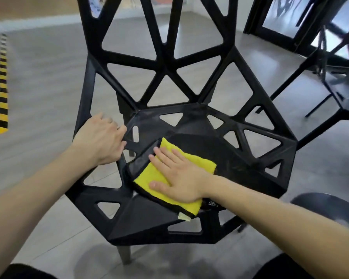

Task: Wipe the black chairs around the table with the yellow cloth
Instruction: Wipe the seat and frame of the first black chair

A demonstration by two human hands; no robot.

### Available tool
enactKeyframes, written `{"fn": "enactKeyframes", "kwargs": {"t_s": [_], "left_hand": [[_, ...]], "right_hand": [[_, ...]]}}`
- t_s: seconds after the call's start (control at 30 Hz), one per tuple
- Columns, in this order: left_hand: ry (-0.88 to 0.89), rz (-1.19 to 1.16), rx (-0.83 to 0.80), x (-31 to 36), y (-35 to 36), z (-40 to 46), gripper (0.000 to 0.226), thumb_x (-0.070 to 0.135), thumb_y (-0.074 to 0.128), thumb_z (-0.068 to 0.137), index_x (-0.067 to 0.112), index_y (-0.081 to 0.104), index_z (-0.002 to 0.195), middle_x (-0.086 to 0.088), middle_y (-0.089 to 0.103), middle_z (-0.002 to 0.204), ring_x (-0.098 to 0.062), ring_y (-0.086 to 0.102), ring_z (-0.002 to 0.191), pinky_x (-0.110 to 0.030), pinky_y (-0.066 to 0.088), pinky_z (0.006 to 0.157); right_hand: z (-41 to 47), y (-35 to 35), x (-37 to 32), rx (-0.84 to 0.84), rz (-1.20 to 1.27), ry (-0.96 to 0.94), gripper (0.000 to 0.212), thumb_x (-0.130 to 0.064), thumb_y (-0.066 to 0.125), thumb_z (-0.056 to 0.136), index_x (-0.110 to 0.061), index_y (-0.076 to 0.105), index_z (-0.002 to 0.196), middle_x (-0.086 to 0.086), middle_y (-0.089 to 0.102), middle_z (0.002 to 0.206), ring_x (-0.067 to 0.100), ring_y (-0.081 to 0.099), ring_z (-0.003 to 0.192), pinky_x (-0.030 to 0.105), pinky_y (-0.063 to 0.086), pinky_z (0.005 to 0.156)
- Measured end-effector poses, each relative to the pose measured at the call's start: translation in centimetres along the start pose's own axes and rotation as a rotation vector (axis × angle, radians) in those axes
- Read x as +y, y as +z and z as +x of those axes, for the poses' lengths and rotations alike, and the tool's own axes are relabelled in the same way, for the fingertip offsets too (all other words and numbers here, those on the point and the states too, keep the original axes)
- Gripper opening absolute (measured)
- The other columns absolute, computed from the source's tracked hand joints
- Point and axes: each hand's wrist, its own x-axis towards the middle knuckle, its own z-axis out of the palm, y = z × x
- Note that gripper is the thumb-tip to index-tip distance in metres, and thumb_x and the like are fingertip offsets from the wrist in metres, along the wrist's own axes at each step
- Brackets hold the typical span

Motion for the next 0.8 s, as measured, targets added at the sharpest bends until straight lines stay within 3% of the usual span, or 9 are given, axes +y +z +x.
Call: {"fn": "enactKeyframes", "kwargs": {"t_s": [0.1,0.27,0.37,0.47,0.53,0.63,0.7,0.73,0.8], "left_hand": [[0.033,0.008,0.008,-0.2,-0.3,0.1,0.047,0.055,0.034,0.104,0.024,0.069,0.11,-0.001,0.075,0.105,-0.025,0.067,0.104,-0.039,0.044,0.093],[0.065,-0.253,0.228,-0.6,0.6,-4.2,0.043,0.042,0.044,0.099,0.016,0.077,0.089,-0.004,0.075,0.097,-0.032,0.065,0.108,-0.048,0.034,0.117],[-0.038,-0.488,0.298,-0.9,0.7,-4.6,0.036,0.036,0.052,0.093,0.017,0.073,0.07,-0.001,0.075,0.085,-0.027,0.07,0.112,-0.049,0.032,0.124],[-0.138,-0.594,0.437,-0.8,1.0,-4.2,0.017,0.023,0.063,0.091,0.012,0.076,0.091,-0.007,0.074,0.124,-0.03,0.056,0.145,-0.063,0.02,0.13],[-0.29,-0.7,0.445,-0.9,1.0,-4.5,0.034,0.011,0.069,0.09,0.008,0.071,0.125,-0.016,0.047,0.162,-0.038,0.037,0.158,-0.07,0.026,0.124],[-0.515,-0.837,0.29,-0.5,0.8,-4.5,0.08,0.004,0.066,0.096,0.008,0.029,0.167,-0.02,0.011,0.178,-0.054,0.052,0.136,-0.061,0.054,0.098],[-0.56,-0.892,0.301,-0.2,1.0,-4.4,0.085,0.001,0.061,0.099,0.005,0.015,0.17,-0.02,0.017,0.177,-0.057,0.058,0.121,-0.06,0.056,0.09],[-0.567,-0.904,0.319,-0.2,1.1,-4.3,0.085,-0.001,0.06,0.099,0.003,0.014,0.17,-0.021,0.024,0.174,-0.056,0.058,0.12,-0.06,0.054,0.091],[-0.587,-0.916,0.344,-0.3,1.5,-4.4,0.084,-0.001,0.06,0.099,0.001,0.015,0.17,-0.024,0.035,0.166,-0.055,0.057,0.119,-0.058,0.052,0.091]], "right_hand": [[1.8,-2.2,3.9,0.018,-0.096,0.084,0.085,-0.081,0.021,0.1,-0.037,0.0,0.17,-0.01,-0.013,0.177,0.011,-0.018,0.162,0.042,-0.015,0.131],[8.3,-4.4,11.9,0.146,-0.224,0.531,0.094,-0.079,0.012,0.1,-0.019,-0.001,0.171,0.011,-0.011,0.178,0.027,-0.016,0.164,0.048,-0.012,0.131],[7.9,-2.7,6.7,0.123,-0.177,0.392,0.088,-0.071,0.014,0.105,-0.015,-0.002,0.17,0.016,-0.012,0.177,0.031,-0.015,0.164,0.049,-0.01,0.132],[3.4,-0.6,0.5,0.025,-0.082,-0.059,0.08,-0.072,0.02,0.107,-0.029,-0.001,0.171,0.001,-0.013,0.177,0.019,-0.017,0.163,0.041,-0.014,0.131],[2.6,-1.1,1.8,-0.016,-0.093,-0.179,0.084,-0.082,0.016,0.1,-0.038,0.002,0.169,-0.006,-0.009,0.178,0.012,-0.016,0.163,0.036,-0.014,0.131],[4.7,-3.1,10.3,0.136,-0.227,0.276,0.116,-0.096,-0.014,0.078,-0.03,0.005,0.171,0.004,-0.003,0.179,0.021,-0.01,0.165,0.043,-0.008,0.132],[6.8,-3.5,12.6,0.243,-0.206,0.606,0.112,-0.089,-0.003,0.088,-0.013,0.002,0.171,0.013,-0.005,0.178,0.028,-0.01,0.165,0.048,-0.007,0.132],[8.5,-3.2,11.2,0.263,-0.149,0.633,0.104,-0.08,0.008,0.097,-0.006,0.002,0.169,0.016,-0.005,0.178,0.029,-0.011,0.164,0.05,-0.007,0.132],[12.6,-2.1,5.3,0.256,-0.068,0.406,0.088,-0.064,0.02,0.108,-0.003,0.002,0.169,0.015,-0.007,0.177,0.028,-0.011,0.164,0.05,-0.006,0.132]]}}
